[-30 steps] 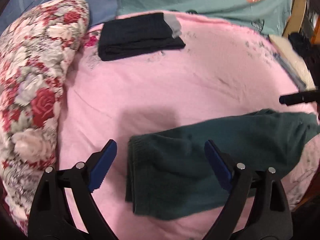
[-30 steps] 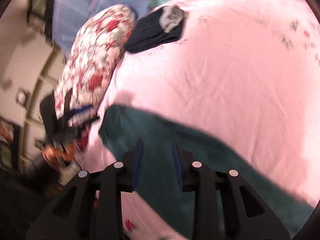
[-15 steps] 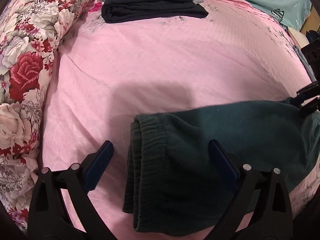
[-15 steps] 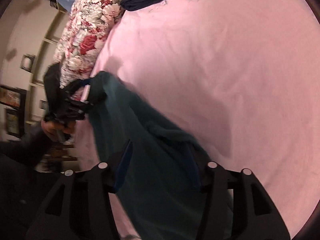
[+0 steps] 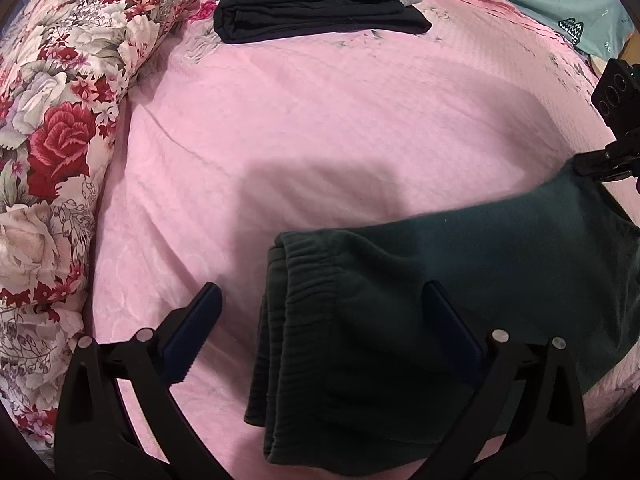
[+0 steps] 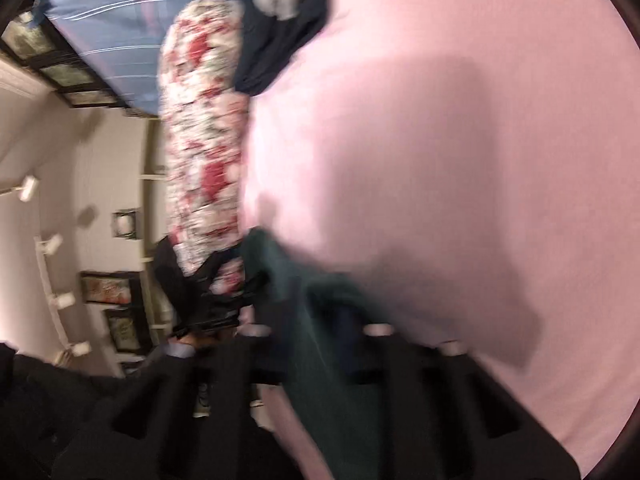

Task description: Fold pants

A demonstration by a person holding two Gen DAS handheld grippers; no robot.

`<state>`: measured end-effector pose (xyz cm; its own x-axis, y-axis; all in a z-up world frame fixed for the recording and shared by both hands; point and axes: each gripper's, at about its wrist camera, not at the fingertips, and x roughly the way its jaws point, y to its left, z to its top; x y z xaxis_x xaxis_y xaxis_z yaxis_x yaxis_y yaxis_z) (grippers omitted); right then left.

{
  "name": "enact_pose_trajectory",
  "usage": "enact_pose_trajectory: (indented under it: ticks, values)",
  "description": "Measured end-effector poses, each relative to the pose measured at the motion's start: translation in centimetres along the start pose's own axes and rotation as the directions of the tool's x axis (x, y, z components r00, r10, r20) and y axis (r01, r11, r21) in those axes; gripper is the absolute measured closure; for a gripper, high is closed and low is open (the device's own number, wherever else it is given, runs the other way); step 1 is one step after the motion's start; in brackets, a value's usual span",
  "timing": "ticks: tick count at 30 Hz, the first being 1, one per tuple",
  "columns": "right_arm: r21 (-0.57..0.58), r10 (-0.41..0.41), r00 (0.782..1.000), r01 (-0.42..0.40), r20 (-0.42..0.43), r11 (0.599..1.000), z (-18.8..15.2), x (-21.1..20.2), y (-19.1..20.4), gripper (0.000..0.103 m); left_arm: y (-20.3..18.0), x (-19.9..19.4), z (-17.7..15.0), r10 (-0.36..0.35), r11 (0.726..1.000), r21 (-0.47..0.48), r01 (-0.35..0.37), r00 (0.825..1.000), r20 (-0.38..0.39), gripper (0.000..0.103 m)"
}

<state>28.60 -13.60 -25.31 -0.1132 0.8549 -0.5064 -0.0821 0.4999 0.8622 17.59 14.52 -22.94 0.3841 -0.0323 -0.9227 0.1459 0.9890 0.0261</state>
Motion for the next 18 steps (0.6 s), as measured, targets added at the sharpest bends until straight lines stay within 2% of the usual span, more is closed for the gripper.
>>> enact_pose_trajectory:
  ticks: [4,7,9,12,14,15,16,17,18]
  values:
    - [-0.075,-0.099,0.995,0.099,0.006,0.992,0.3,0.3,1.6,0.095,0.0,0.0,0.2,0.012,1.0,-0.001,-0.012,1.0,0.005,0.002]
    - [-0.148,-0.185,0.981,0.193,0.065,0.97,0.9,-0.3,2.5,0.096,0.0,0.2,0.3,0.013,1.0,0.01,-0.013,1.0,0.019,0.002]
    - [-0.157,-0.241,0.969,0.247,0.053,0.956,1.2,0.6,1.8,0.096,0.0,0.3,0.6,0.038,0.999,0.012,-0.038,0.999,0.02,0.002]
    - [-0.195,-0.253,0.965,0.261,0.065,0.945,1.7,0.4,1.4,0.097,0.1,0.0,1.0,0.077,0.997,0.027,-0.078,0.996,0.038,0.002]
    - [-0.183,-0.23,0.973,0.231,0.031,0.956,2.2,0.4,0.7,0.097,0.1,0.3,1.0,0.08,0.996,0.042,-0.082,0.996,0.04,0.002]
    - [-0.156,-0.201,0.979,0.196,-0.021,0.968,2.5,0.3,-0.1,0.096,0.1,0.2,1.0,0.078,0.996,0.048,-0.08,0.996,0.045,0.002]
    - [-0.122,-0.191,0.979,0.181,-0.069,0.976,2.8,-0.1,-0.4,0.088,0.1,0.2,1.1,0.08,0.995,0.061,-0.082,0.996,0.047,0.002]
    - [-0.101,-0.209,0.973,0.199,-0.097,0.975,2.8,-1.2,-0.5,0.083,0.1,0.1,1.1,0.087,0.993,0.072,-0.09,0.995,0.051,0.002]
    - [-0.111,-0.266,0.96,0.256,-0.088,0.96,2.7,-3.2,0.0,0.078,0.0,0.0,1.1,0.097,0.991,0.087,-0.102,0.994,0.054,0.002]
